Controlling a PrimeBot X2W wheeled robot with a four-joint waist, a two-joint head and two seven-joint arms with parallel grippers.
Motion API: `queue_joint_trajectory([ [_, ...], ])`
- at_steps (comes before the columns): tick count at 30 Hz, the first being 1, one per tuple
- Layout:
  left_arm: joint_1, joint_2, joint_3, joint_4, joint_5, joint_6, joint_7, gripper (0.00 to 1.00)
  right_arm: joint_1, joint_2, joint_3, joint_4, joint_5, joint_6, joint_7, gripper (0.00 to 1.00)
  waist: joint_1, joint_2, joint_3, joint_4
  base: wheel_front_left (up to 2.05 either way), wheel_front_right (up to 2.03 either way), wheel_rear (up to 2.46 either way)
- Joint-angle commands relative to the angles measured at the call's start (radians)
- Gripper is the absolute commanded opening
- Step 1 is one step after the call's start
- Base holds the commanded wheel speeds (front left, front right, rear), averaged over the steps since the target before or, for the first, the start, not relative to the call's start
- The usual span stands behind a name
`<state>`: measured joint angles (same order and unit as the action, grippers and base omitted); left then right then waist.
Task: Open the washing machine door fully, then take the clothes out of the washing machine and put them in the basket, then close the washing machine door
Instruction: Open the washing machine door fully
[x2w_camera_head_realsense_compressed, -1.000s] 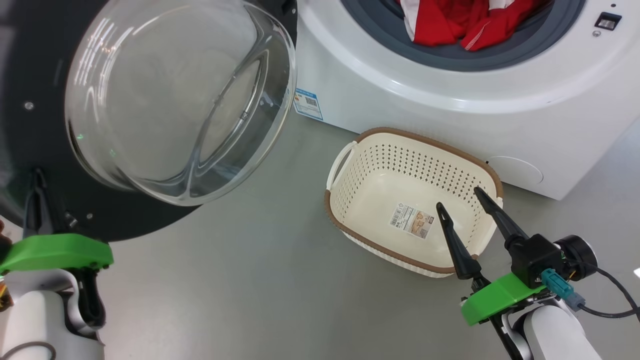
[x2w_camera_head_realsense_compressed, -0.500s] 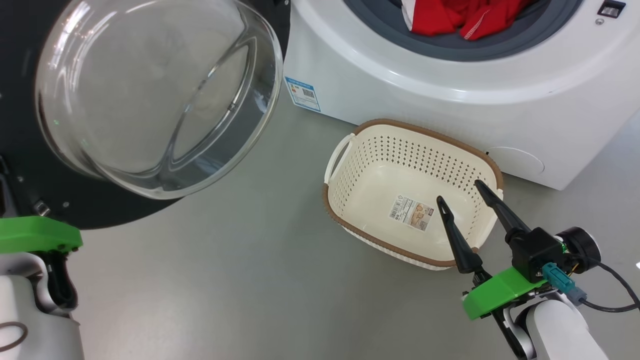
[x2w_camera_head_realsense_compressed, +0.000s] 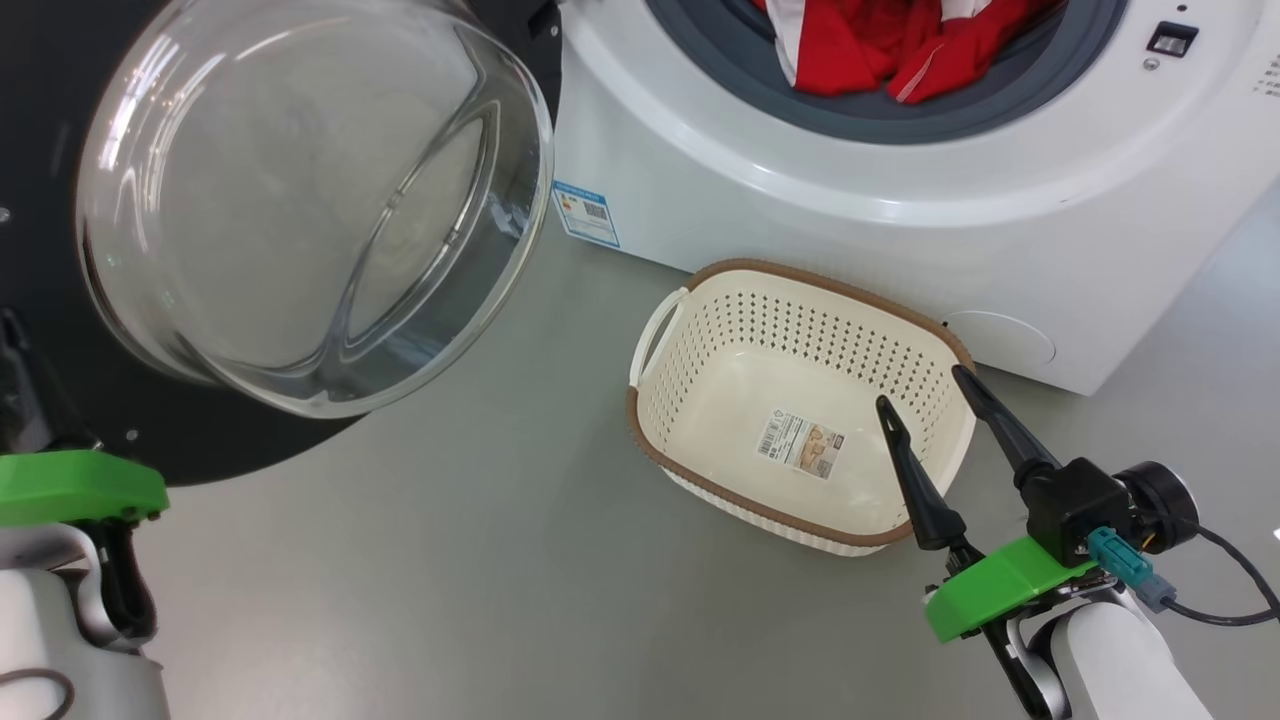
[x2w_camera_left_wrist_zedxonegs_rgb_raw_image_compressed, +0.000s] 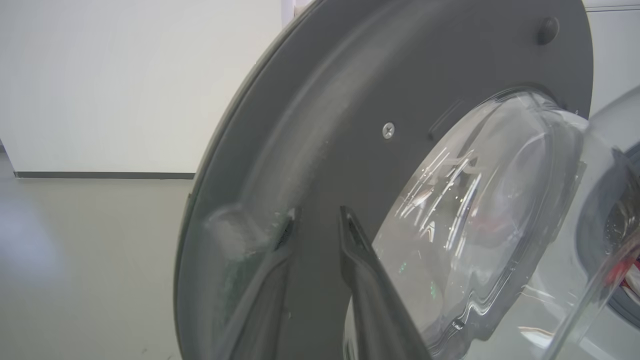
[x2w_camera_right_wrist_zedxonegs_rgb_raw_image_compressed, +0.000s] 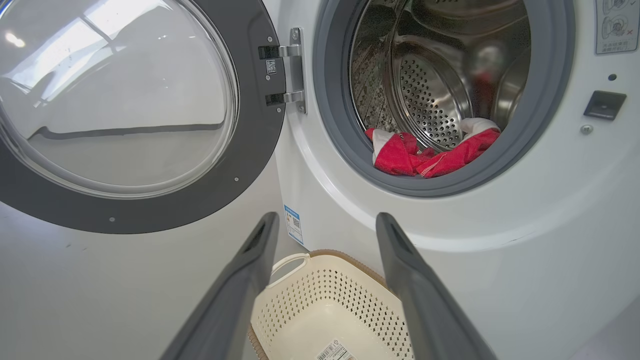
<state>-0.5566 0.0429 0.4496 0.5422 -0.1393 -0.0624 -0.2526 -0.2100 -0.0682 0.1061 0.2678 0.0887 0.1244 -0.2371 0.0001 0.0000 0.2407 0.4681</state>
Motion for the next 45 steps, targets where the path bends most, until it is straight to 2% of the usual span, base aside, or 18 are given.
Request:
queue_joint_trajectory([
  [1, 0.018, 0.041, 0.022, -0.042, 0.01, -0.003, -0.009, 1.0, -0.018, 0.009, 0.019, -0.02, 0.007, 0.006, -0.009, 1.0, -0.0001, 0.0, -0.012, -0.006, 0.0, 0.0, 0.0],
  [8, 0.076, 0.016, -0.018, -0.252, 0.002, -0.029, -0.009, 1.0, -0.006, 0.016, -0.001, -0.007, 0.025, 0.006, -0.021, 1.0, -0.0001, 0.0, -0.051, -0.033, 0.0, 0.0, 0.0],
  [15, 0.153, 0.008, -0.15, -0.39, -0.057, -0.045, -0.009, 1.0, 0.005, 0.018, -0.032, -0.021, 0.051, 0.006, -0.024, 1.0, -0.0001, 0.0, -0.097, -0.093, 0.0, 0.0, 0.0],
  [22, 0.212, 0.01, -0.257, -0.376, -0.135, -0.059, 0.014, 1.0, 0.027, 0.018, -0.089, -0.067, 0.067, 0.006, -0.024, 1.0, -0.0001, 0.0, -0.14, -0.176, 0.0, 0.0, 0.0],
  [25, 0.235, 0.03, -0.293, -0.368, -0.152, -0.064, 0.015, 1.0, 0.037, 0.018, -0.128, -0.088, 0.136, 0.006, -0.025, 1.0, -0.0001, 0.0, -0.158, -0.222, 0.0, 0.0, 0.0],
  [29, 0.27, 0.061, -0.329, -0.363, -0.179, -0.067, 0.013, 1.0, 0.046, 0.018, -0.153, -0.095, 0.153, 0.006, -0.025, 1.0, -0.0001, 0.0, -0.175, -0.288, 0.0, 0.0, 0.0],
  [35, 0.332, 0.088, -0.318, -0.372, -0.189, -0.067, 0.003, 1.0, 0.068, 0.018, -0.153, -0.098, 0.122, 0.006, -0.025, 1.0, -0.0001, 0.0, -0.198, -0.386, 0.0, 0.0, 0.0],
  [45, 0.44, 0.117, -0.345, -0.365, -0.181, -0.065, -0.003, 1.0, 0.105, 0.018, -0.135, -0.144, 0.118, 0.006, -0.025, 1.0, -0.0001, 0.0, -0.213, -0.507, 0.0, 0.0, 0.0],
])
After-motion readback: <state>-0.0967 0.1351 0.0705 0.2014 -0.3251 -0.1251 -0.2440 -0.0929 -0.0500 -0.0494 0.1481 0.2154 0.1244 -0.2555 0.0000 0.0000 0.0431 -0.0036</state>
